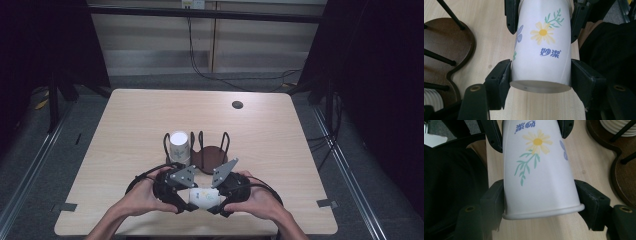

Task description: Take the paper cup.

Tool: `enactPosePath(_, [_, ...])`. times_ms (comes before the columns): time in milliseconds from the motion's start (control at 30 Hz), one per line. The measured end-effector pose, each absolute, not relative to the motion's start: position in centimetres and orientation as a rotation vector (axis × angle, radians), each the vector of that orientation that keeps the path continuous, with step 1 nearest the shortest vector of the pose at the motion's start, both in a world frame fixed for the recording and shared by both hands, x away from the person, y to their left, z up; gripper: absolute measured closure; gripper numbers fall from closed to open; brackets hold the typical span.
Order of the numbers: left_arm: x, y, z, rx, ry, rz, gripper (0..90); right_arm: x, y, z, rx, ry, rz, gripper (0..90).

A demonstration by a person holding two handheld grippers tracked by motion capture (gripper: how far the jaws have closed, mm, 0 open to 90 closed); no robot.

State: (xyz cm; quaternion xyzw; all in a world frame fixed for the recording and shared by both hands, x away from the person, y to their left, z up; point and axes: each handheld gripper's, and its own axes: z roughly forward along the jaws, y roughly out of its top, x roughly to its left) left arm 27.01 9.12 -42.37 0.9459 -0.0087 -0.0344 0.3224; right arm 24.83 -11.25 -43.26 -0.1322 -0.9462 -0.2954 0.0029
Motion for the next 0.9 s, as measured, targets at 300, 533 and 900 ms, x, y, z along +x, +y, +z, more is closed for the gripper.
enactPosePath(300, [27.1, 9.4, -42.6, 2.478, -0.019, -0.096, 36.7, 24.8, -11.1, -43.2, -0.412, -2.968, -0.949, 29.4])
enactPosePath(533, [27.3, 9.7, -42.5, 2.438, -0.014, -0.107, 37.4, 25.0, -11.4, -43.1, -0.435, -2.956, -0.978, 24.7])
enactPosePath(900, [27.6, 10.9, -42.2, 2.398, 0.043, -0.113, 37.4, 25.1, -12.7, -42.7, -0.516, -2.890, -1.153, 14.0])
